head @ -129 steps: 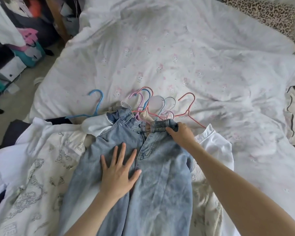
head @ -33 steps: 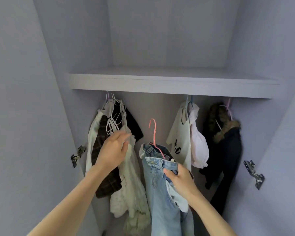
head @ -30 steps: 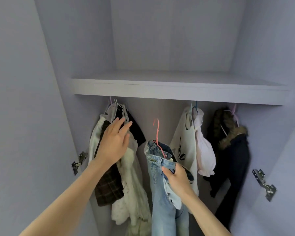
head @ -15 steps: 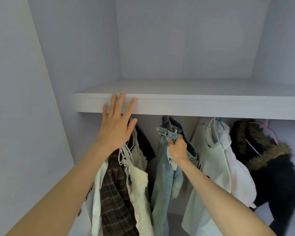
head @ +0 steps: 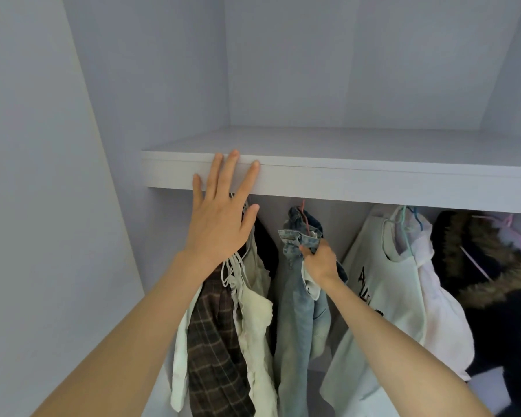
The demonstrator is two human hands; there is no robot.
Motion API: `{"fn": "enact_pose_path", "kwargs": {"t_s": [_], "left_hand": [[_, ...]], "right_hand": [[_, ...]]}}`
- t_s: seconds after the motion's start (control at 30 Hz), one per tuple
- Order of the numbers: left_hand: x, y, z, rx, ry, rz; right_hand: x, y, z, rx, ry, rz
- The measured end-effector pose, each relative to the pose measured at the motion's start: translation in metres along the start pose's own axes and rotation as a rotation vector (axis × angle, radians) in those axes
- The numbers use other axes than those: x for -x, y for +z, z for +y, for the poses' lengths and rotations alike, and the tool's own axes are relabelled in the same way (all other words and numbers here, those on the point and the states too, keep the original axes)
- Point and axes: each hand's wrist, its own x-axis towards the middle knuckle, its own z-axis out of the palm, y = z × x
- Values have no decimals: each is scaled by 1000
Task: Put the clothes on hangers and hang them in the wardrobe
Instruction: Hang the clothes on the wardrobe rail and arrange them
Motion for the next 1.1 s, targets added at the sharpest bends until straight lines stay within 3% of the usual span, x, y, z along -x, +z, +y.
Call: {"fn": "enact_pose_path", "kwargs": {"t_s": [0.23,0.4,0.57,0.83,1.1], "left_hand": [[9,-6,3,6,-15,-45],[79,10,17,-30,-122,-147],[186,7,48,-91,-283,-290],[393,-88,120,-248,-766,-516],[561,-243,230,-471,-1404,-409]], "right_hand": [[16,-23,7,242,-74,-33],[66,-42,22,498,-412,6],[127,-40,39,594,-597,-179],[279,-2,56,607,-829,-675],[454,27,40,425,-1168,-1049]]}}
